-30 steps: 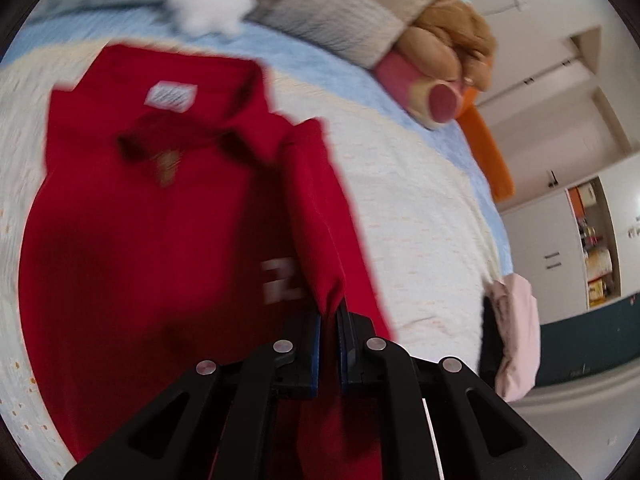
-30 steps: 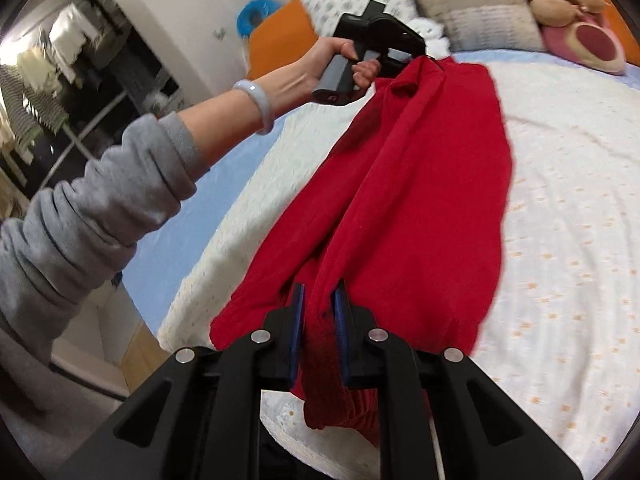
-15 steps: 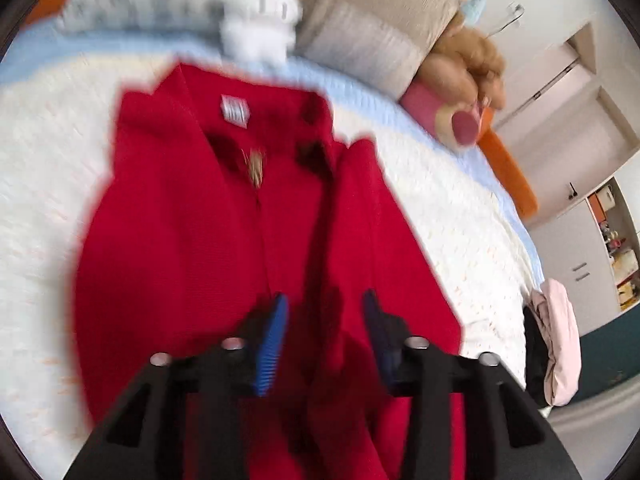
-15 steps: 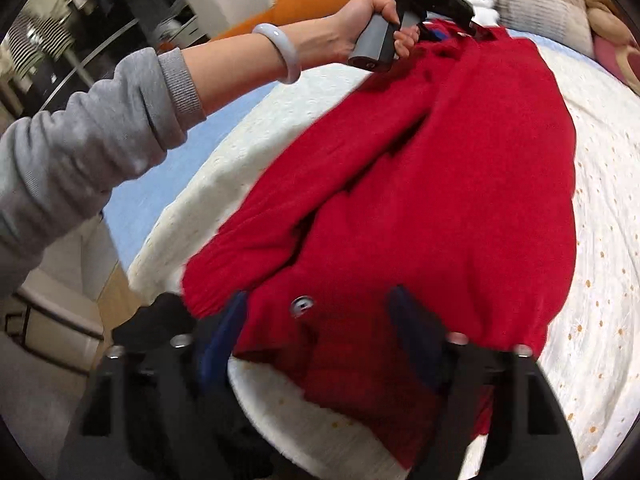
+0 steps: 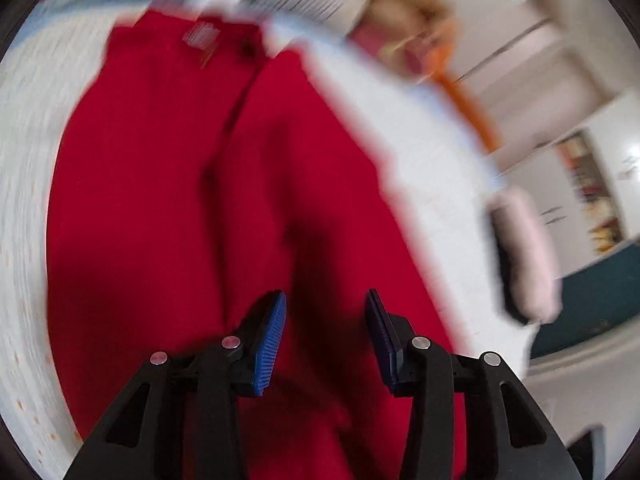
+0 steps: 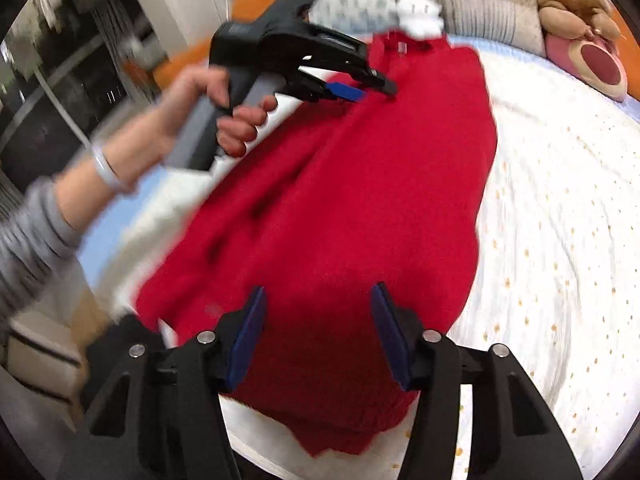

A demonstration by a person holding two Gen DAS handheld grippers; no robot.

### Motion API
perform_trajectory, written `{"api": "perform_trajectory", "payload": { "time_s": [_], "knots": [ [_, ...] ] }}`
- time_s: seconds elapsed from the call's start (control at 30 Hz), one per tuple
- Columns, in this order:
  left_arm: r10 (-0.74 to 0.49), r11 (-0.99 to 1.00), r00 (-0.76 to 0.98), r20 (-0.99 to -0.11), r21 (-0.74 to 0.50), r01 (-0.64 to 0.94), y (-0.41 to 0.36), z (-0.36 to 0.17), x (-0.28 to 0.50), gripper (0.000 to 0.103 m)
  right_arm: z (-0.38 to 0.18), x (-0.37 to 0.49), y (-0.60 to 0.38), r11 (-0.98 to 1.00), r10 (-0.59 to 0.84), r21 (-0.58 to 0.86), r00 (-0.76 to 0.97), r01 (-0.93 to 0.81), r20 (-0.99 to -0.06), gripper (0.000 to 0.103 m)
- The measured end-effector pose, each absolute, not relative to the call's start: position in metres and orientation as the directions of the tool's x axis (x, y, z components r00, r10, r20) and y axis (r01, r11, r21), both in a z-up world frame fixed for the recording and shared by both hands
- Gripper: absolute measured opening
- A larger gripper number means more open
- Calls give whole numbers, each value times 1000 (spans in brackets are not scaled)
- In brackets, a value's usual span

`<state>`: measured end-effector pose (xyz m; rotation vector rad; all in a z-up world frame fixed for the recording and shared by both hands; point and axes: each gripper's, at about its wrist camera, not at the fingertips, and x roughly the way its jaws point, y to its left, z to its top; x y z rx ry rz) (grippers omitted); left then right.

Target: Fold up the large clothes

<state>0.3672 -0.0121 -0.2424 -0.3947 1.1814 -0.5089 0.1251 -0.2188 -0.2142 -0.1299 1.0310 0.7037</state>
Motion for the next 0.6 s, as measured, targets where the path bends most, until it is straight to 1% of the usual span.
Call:
{"api": "perform_trajectory", "payload": {
  "time_s": [0.03,0.1,0.17,0.23,0.3,0.33,0.37,0.4,0.47,0.5,0.6],
  "knots": [
    [-586,808,316,-746,-569,153,-7,-249,367,37,-222,122,-214,781,426,162,325,-604,-844,54],
    [-611,785,327,-721,-604,135,-1,-254,367,36,-227,120,-205,778,372,96,333,-621,-866,54],
    [-596,798,347,-724,-581,160,-4,-254,364,34,-231,118,-198,768,335,38,351,-640,-874,56],
    [-565,823,370,-737,-536,190,-11,-250,358,34,-232,118,-193,765,327,24,355,-643,-876,57],
    [-526,849,388,-757,-494,187,-17,-242,356,34,-230,119,-197,766,359,63,346,-639,-867,58],
    [-511,857,386,-768,-488,164,-17,-235,350,37,-229,120,-200,766,375,80,342,-638,-862,58],
    [-506,860,382,-774,-487,153,-17,-227,343,43,-222,119,-208,772,395,103,347,-627,-851,58],
    [-502,862,381,-776,-482,154,-19,-219,333,45,-214,116,-217,774,422,131,351,-619,-836,58],
    [-464,886,392,-794,-418,201,-24,-195,294,52,-200,108,-233,772,466,168,367,-612,-805,58],
    [-439,897,396,-807,-371,239,-27,-186,269,53,-195,105,-238,776,473,175,375,-607,-797,58],
    [-401,906,381,-833,-300,298,-26,-175,203,56,-191,99,-250,776,478,187,367,-603,-798,58]
  ]
}}
